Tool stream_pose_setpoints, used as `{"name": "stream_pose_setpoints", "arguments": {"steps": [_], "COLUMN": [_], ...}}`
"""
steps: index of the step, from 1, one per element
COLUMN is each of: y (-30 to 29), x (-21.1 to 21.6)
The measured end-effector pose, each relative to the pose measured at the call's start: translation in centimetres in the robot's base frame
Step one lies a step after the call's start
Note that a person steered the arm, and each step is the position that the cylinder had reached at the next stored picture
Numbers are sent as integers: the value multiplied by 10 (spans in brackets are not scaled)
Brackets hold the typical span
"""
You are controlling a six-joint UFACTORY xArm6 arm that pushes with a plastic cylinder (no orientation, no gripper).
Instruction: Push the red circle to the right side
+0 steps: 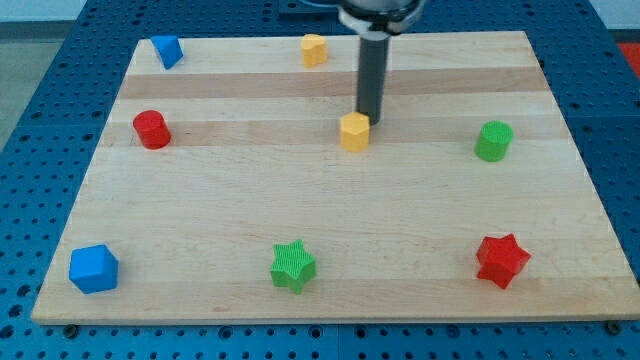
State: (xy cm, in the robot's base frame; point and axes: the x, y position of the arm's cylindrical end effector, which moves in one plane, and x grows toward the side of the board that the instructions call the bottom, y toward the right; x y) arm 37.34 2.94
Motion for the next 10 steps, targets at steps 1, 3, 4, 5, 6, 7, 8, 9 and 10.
{"name": "stream_pose_setpoints", "arguments": {"steps": [1, 3, 4, 5, 6, 7, 8, 9, 10], "y": [-15, -60, -151, -220, -220, -239, -331, -334, -334], "x": [12, -6, -6, -17, -28, -28, -28, -28, -17]}}
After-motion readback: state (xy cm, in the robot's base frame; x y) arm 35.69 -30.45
